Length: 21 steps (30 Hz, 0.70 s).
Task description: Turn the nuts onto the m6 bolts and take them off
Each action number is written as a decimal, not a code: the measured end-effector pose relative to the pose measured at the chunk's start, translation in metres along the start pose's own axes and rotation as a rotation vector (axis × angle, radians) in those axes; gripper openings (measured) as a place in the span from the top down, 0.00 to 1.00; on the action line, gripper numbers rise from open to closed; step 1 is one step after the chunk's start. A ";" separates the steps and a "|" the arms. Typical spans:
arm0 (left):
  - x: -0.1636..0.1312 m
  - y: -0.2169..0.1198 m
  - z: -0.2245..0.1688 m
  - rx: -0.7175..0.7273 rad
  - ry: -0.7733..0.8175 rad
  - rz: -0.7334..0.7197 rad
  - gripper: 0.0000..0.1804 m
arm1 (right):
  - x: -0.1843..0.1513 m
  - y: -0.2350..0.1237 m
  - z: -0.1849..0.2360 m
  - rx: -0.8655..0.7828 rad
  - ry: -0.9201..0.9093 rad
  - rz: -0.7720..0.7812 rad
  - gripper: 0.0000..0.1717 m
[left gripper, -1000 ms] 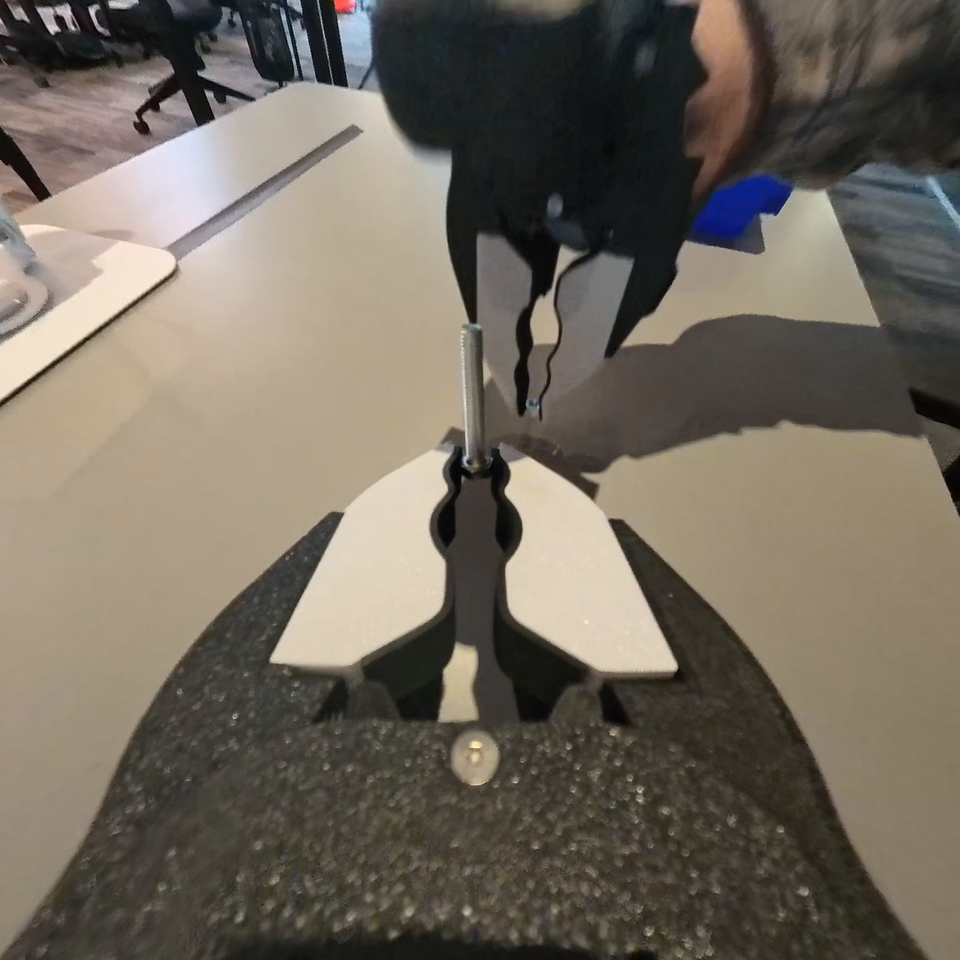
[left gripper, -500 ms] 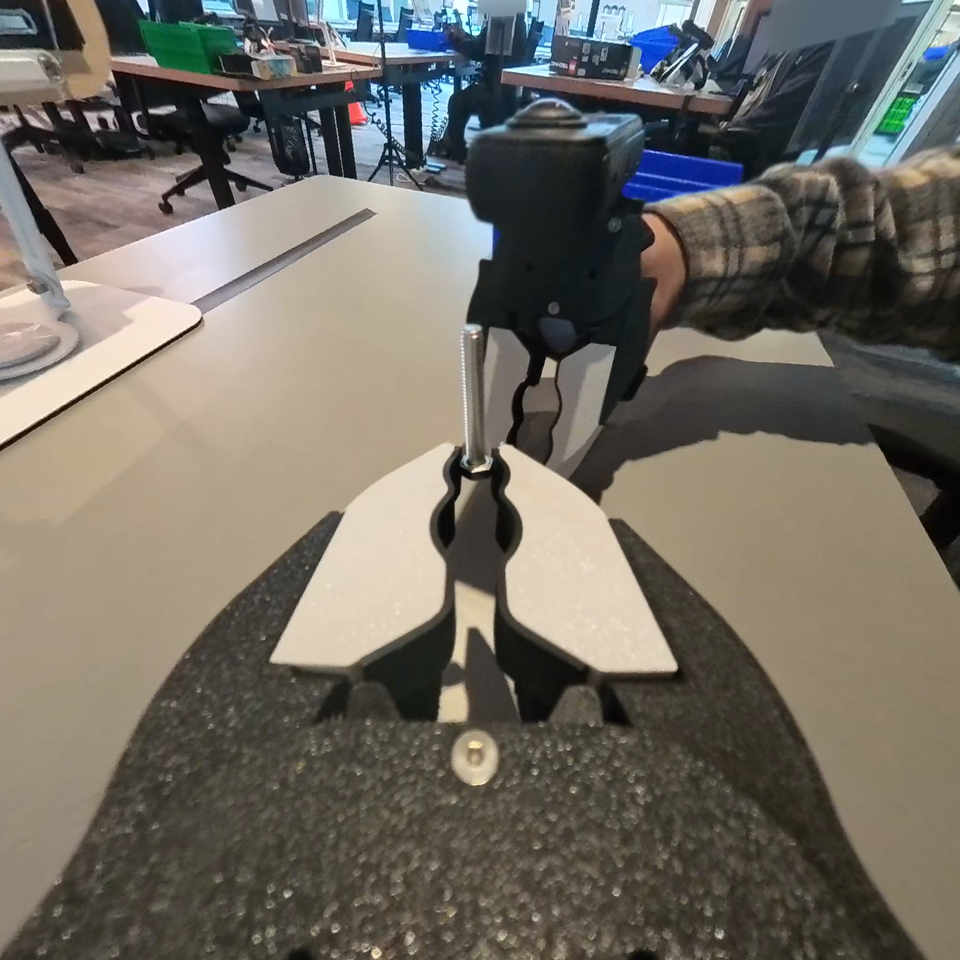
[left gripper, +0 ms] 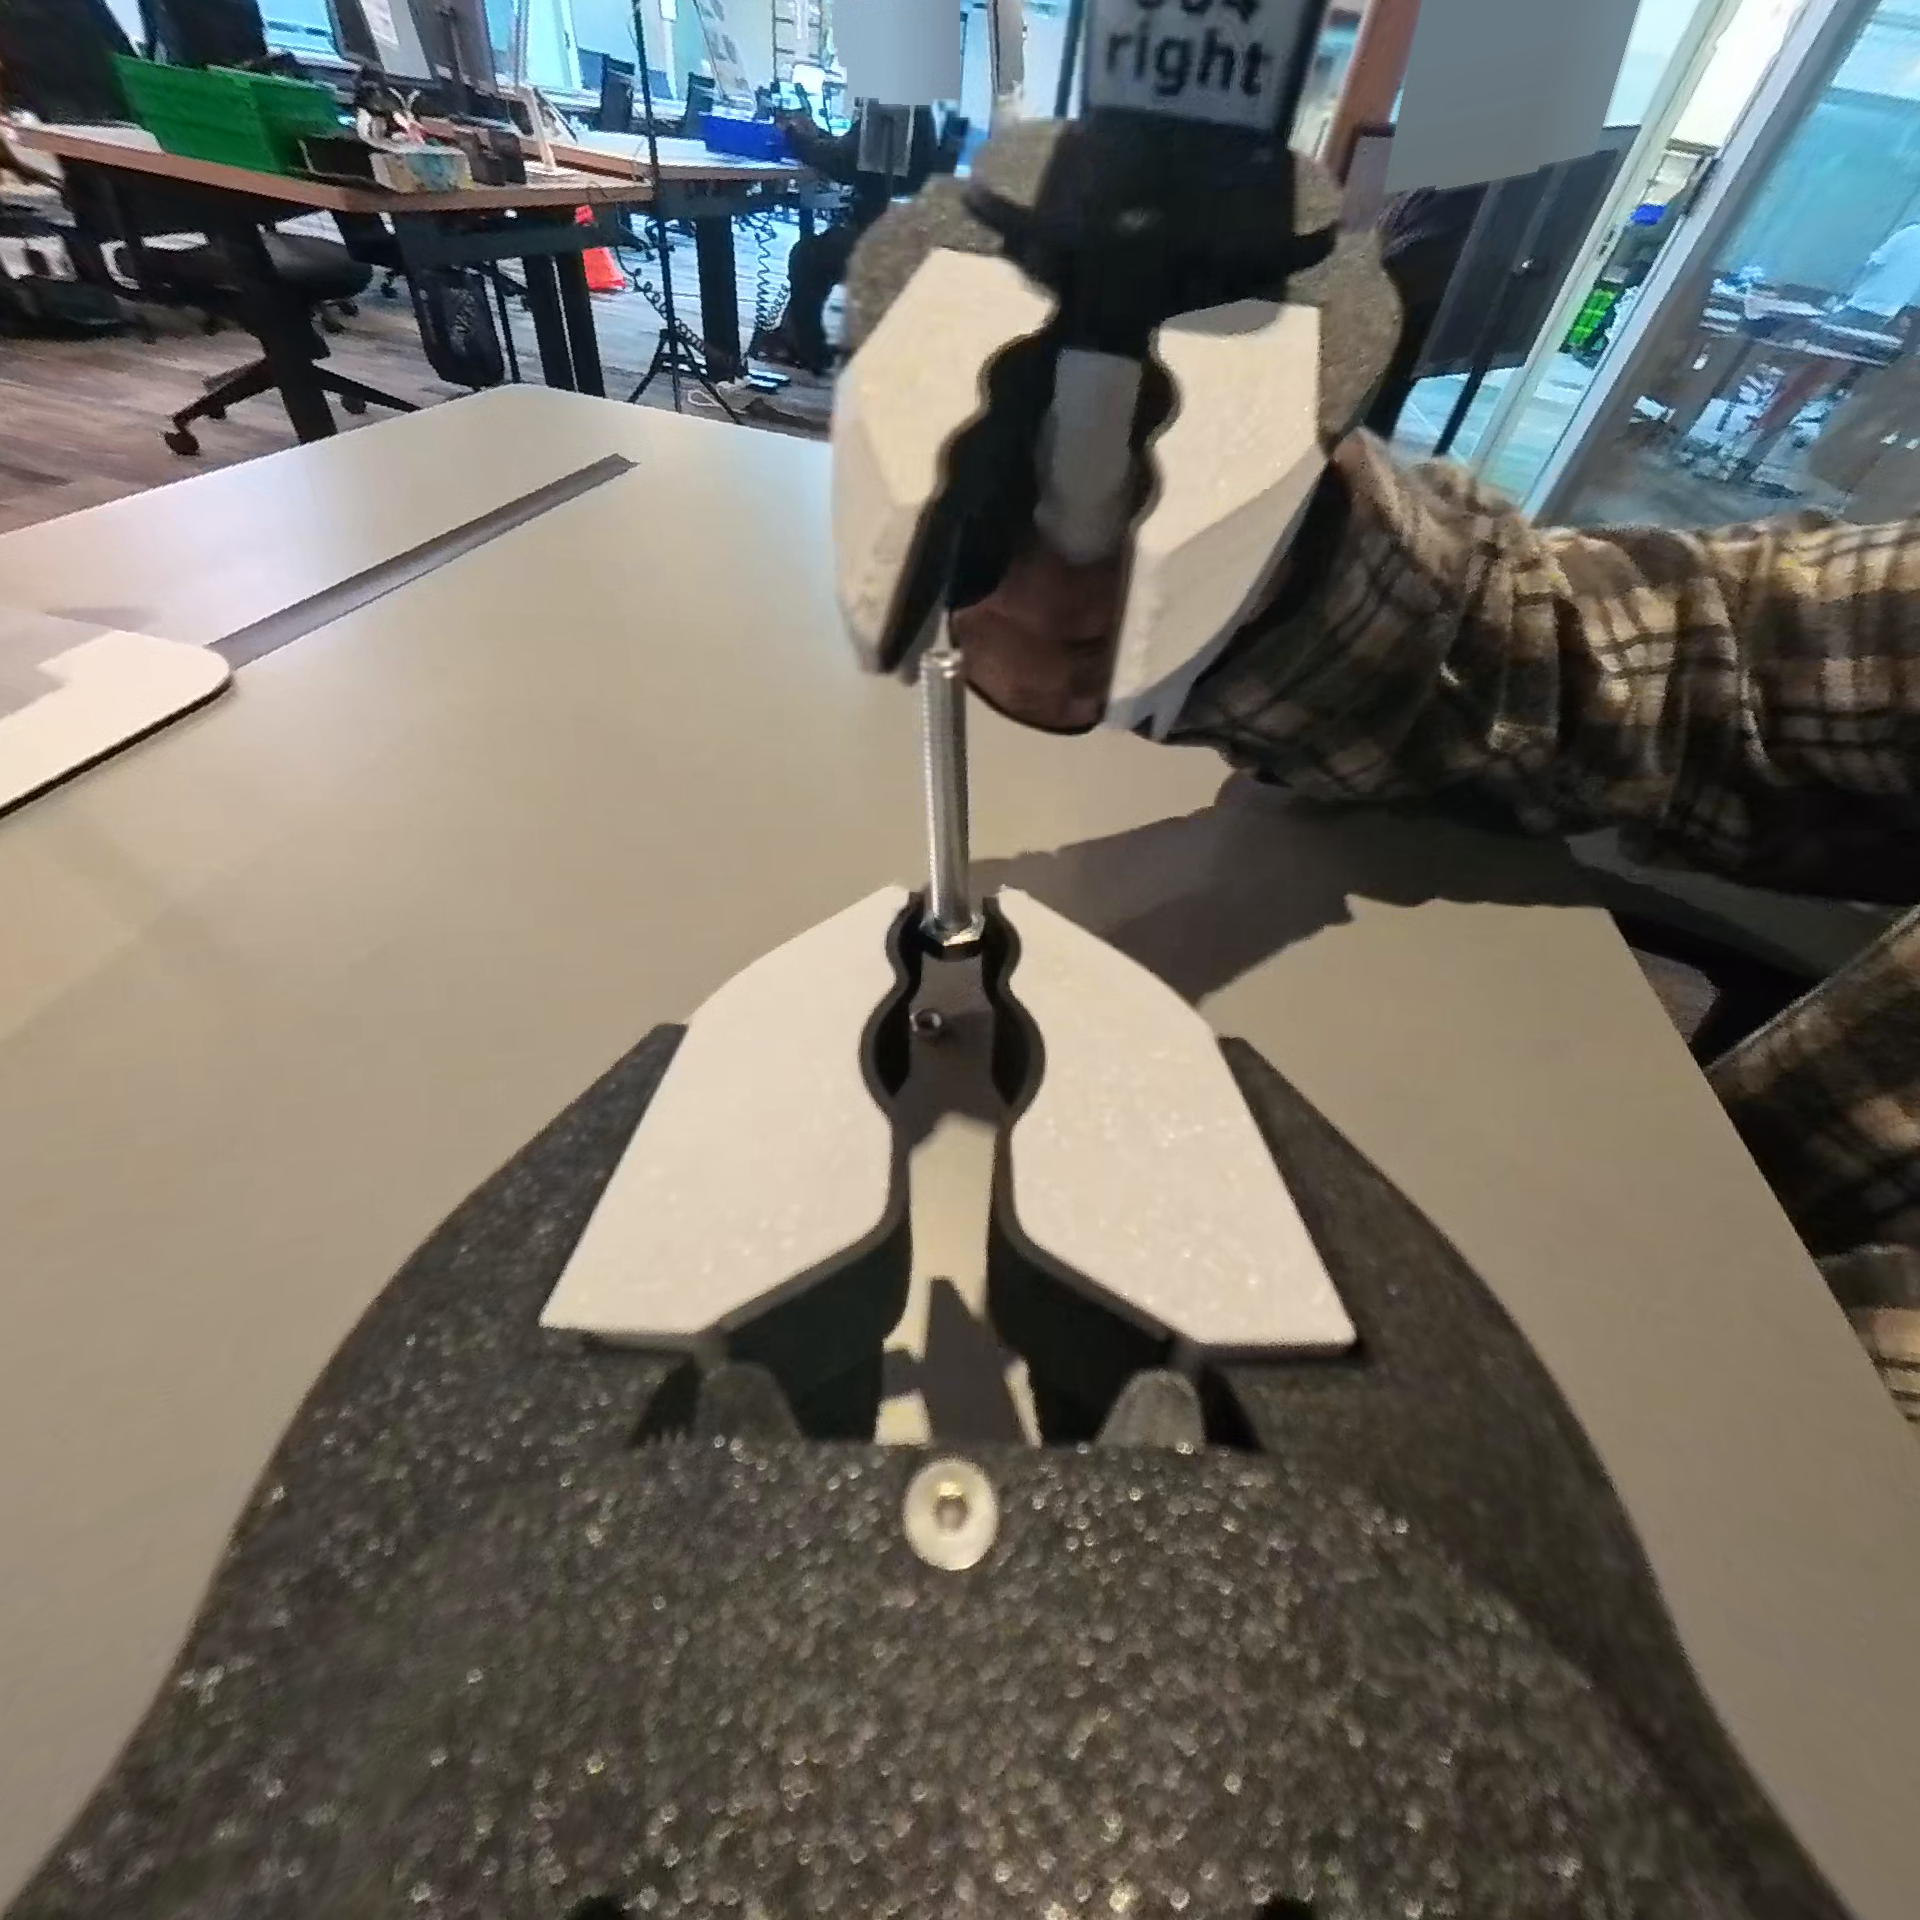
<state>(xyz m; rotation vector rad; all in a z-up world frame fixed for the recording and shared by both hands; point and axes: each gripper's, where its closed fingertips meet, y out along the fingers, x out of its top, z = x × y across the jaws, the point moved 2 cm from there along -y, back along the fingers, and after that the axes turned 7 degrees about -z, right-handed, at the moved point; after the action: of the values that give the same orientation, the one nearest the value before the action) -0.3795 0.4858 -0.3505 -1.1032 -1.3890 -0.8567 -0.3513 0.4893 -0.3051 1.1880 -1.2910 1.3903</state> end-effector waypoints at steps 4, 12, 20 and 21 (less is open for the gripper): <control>-0.003 0.005 -0.005 -0.015 0.004 0.023 0.94 | -0.003 0.014 -0.002 0.052 0.014 0.022 0.87; 0.004 -0.001 -0.002 -0.015 -0.016 -0.037 0.94 | 0.003 0.021 -0.004 0.142 0.069 0.025 0.97; 0.008 -0.002 -0.002 -0.016 -0.013 -0.052 0.89 | 0.008 0.016 -0.007 0.149 0.077 0.039 0.97; 0.008 -0.002 -0.003 -0.024 -0.019 -0.052 0.89 | 0.008 0.015 -0.007 0.150 0.080 0.035 0.97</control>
<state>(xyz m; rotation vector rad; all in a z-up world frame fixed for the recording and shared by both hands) -0.3797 0.4835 -0.3418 -1.1003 -1.4316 -0.9041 -0.3681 0.4953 -0.3000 1.2015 -1.1735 1.5672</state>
